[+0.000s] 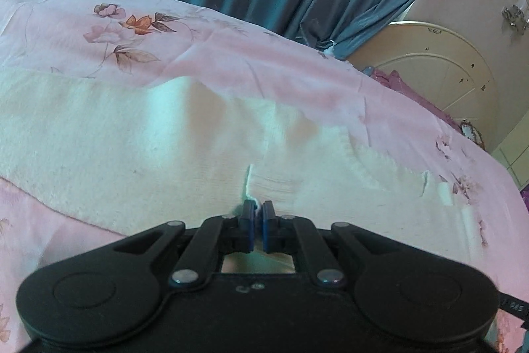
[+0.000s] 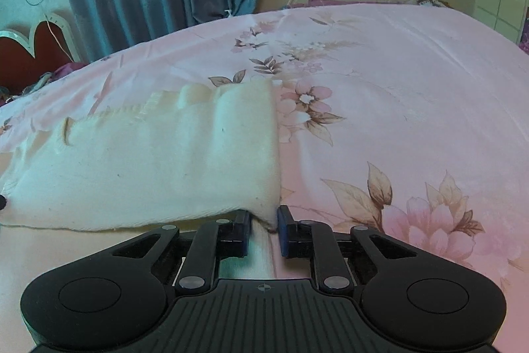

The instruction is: Fold small clothes

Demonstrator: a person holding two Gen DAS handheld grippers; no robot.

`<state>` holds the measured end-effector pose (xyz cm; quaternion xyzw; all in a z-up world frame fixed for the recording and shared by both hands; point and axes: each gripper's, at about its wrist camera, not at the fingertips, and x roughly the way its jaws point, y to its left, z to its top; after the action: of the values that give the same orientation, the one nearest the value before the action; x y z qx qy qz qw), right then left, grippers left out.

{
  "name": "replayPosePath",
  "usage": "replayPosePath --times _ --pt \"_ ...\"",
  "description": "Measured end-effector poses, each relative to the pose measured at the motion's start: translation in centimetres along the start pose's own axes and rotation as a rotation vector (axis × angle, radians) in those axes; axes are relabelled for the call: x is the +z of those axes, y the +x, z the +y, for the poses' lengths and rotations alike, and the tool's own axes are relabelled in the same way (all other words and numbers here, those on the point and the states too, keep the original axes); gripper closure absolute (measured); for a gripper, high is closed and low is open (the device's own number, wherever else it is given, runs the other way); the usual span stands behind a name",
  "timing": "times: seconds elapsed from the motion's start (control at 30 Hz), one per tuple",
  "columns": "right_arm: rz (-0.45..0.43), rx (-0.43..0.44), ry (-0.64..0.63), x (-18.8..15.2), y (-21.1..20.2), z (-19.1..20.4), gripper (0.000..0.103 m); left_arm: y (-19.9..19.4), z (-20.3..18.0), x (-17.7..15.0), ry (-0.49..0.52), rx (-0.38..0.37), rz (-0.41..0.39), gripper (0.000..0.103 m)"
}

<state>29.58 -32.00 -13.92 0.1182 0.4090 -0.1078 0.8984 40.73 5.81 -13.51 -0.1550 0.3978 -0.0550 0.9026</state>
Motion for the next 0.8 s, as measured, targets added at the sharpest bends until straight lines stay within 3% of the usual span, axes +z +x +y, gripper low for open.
replayPosePath --times 0.23,0.27,0.33,0.37,0.4,0.47,0.53,0.7,0.8 --pt "0.032 0.075 -0.021 -0.3 -2.0 -0.8 0.085 -0.7 1.7 -0.1 -0.028 0.053 -0.024 0.103" --pt "0.021 0.085 -0.018 -0.2 -2.5 -0.9 0.079 -0.8 1.8 -0.1 -0.022 0.061 -0.019 0.103" --pt "-0.01 0.098 -0.013 0.2 -3.3 -1.1 0.053 -0.9 2.0 -0.1 -0.017 0.062 -0.003 0.103" --pt "-0.031 0.106 -0.005 0.5 -3.6 -1.3 0.035 -1.2 1.9 0.0 -0.027 0.053 -0.001 0.095" --pt "-0.045 0.112 -0.003 0.9 -3.8 -1.4 0.034 -1.6 1.9 0.1 -0.036 0.052 -0.005 0.086" --pt "-0.046 0.107 -0.004 1.7 -3.4 -1.3 0.034 -2.2 1.5 0.1 -0.048 0.049 -0.014 0.051" --pt "-0.046 0.097 -0.006 2.5 -2.6 -1.4 0.034 -2.6 1.1 0.1 -0.047 0.034 -0.022 0.035" --pt "-0.019 0.092 -0.013 4.2 0.2 -1.5 0.034 -1.4 -0.3 0.1 -0.023 0.027 0.005 0.033" --pt "0.004 0.092 -0.006 5.2 2.3 -1.7 0.034 0.0 -1.0 -0.3 0.023 0.061 0.017 0.039"
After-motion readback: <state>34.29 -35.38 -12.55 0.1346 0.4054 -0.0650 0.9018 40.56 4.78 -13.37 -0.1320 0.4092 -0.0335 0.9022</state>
